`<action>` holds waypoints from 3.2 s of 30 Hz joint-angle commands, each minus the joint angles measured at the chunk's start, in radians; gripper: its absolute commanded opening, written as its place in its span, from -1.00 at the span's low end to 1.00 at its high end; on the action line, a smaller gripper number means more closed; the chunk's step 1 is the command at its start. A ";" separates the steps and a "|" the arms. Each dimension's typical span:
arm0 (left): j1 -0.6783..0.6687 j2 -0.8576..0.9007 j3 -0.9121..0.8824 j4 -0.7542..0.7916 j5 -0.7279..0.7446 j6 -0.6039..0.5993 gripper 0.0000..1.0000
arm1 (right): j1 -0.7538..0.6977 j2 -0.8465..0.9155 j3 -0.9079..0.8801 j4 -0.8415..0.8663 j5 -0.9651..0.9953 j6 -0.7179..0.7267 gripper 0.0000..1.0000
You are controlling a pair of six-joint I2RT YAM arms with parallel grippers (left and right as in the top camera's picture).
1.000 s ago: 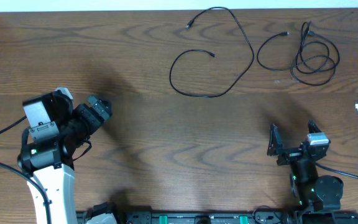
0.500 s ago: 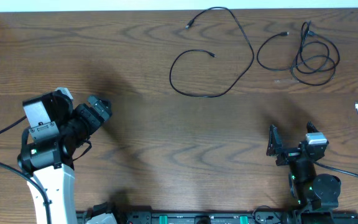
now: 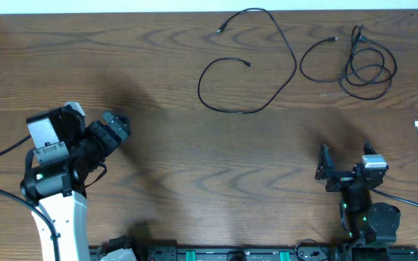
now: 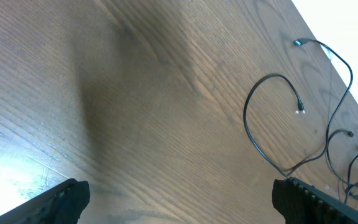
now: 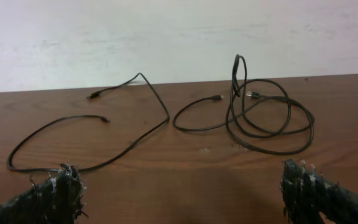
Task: Untangle cables
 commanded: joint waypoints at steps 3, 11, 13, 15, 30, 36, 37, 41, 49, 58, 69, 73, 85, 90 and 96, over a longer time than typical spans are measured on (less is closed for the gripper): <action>0.005 0.002 0.021 -0.001 -0.006 -0.005 0.96 | -0.013 -0.007 -0.004 -0.003 0.012 0.008 0.98; 0.005 0.002 0.021 -0.001 -0.006 -0.005 0.96 | -0.013 -0.007 -0.004 -0.003 0.012 0.008 0.99; 0.005 0.002 0.021 -0.001 -0.006 -0.005 0.96 | -0.013 -0.007 -0.004 -0.003 0.012 0.008 0.99; 0.005 0.002 0.021 -0.001 -0.006 -0.005 0.96 | -0.013 -0.007 -0.004 -0.003 0.012 0.008 0.99; -0.002 0.003 0.019 -0.001 -0.006 -0.005 0.96 | -0.013 -0.007 -0.004 -0.004 0.012 0.008 0.98; -0.100 -0.077 0.019 -0.029 -0.085 0.018 0.96 | -0.013 -0.007 -0.004 -0.004 0.012 0.008 0.99; -0.122 -0.098 0.019 -0.041 -0.104 0.018 0.96 | -0.013 -0.007 -0.004 -0.004 0.012 0.008 0.99; -0.200 -0.203 0.019 -0.093 -0.134 0.018 0.96 | -0.013 -0.007 -0.004 -0.004 0.012 0.008 0.98; -0.268 -0.423 0.014 -0.128 -0.196 0.022 0.96 | -0.013 -0.007 -0.004 -0.004 0.012 0.008 0.98; -0.277 -0.703 -0.119 -0.111 -0.188 0.023 0.96 | -0.013 -0.007 -0.004 -0.004 0.012 0.008 0.98; -0.359 -0.916 -0.359 0.130 -0.189 0.055 0.96 | -0.013 -0.007 -0.004 -0.004 0.012 0.008 0.98; -0.359 -0.954 -0.458 0.257 -0.189 0.074 0.96 | -0.013 -0.007 -0.004 -0.004 0.012 0.008 0.98; -0.359 -1.035 -0.738 0.570 -0.189 0.164 0.96 | -0.013 -0.007 -0.004 -0.004 0.012 0.008 0.99; -0.360 -1.035 -0.830 0.655 -0.219 0.194 0.96 | -0.013 -0.007 -0.004 -0.004 0.012 0.008 0.98; -0.360 -1.035 -0.930 0.729 -0.239 0.262 0.95 | -0.013 -0.007 -0.004 -0.004 0.012 0.008 0.99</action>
